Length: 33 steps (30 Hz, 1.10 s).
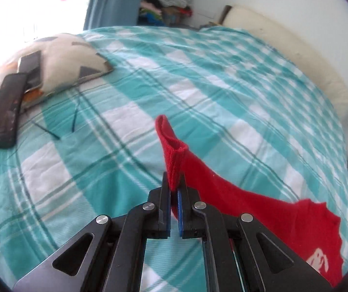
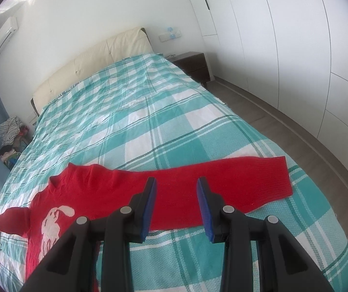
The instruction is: Fold small clothes
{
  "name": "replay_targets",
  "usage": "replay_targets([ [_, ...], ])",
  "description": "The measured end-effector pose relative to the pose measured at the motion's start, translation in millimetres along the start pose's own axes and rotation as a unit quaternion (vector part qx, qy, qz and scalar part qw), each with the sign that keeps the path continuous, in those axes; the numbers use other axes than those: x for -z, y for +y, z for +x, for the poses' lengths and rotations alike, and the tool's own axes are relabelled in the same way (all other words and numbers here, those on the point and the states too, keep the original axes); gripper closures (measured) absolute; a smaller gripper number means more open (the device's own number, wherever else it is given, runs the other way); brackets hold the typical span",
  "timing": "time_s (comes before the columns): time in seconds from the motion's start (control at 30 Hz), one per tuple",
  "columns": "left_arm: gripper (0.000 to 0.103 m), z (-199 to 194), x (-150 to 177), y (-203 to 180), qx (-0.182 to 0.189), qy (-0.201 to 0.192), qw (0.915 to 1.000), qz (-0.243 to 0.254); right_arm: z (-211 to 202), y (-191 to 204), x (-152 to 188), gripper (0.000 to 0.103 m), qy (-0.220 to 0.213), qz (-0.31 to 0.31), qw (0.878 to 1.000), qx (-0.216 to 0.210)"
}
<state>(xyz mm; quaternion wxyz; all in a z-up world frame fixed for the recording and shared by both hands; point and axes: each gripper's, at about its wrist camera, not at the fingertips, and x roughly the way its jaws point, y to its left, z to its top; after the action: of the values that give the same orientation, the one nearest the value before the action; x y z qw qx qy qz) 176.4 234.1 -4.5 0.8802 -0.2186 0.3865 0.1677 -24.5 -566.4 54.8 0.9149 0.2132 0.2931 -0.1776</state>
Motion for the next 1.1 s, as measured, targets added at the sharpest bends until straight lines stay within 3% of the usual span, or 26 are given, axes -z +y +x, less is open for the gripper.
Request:
replay_targets([
  [0.13, 0.101, 32.2, 18.0, 35.1, -0.026, 0.064, 0.9971, -0.034, 3.7, 10.4, 9.2, 0.068, 0.01, -0.011, 1.0, -0.003],
  [0.27, 0.101, 40.9, 23.2, 34.1, -0.047, 0.081, 0.9955, -0.015, 5.2, 12.5, 15.6, 0.068, 0.02, -0.009, 1.0, -0.009],
  [0.43, 0.101, 56.2, 30.0, 49.7, -0.044, 0.125, 0.99, -0.049, 0.9, 9.3, 16.8, 0.068, 0.015, -0.006, 1.0, -0.003],
  [0.93, 0.096, 60.2, 32.5, 56.1, -0.034, 0.141, 0.9884, -0.045, 8.8, 8.8, 18.6, 0.068, 0.028, -0.007, 1.0, 0.001],
  [1.1, 0.081, 51.0, 30.3, 70.8, -0.014, 0.145, 0.9865, -0.075, 5.3, 7.1, 18.3, 0.045, 0.018, 0.004, 1.0, 0.001],
])
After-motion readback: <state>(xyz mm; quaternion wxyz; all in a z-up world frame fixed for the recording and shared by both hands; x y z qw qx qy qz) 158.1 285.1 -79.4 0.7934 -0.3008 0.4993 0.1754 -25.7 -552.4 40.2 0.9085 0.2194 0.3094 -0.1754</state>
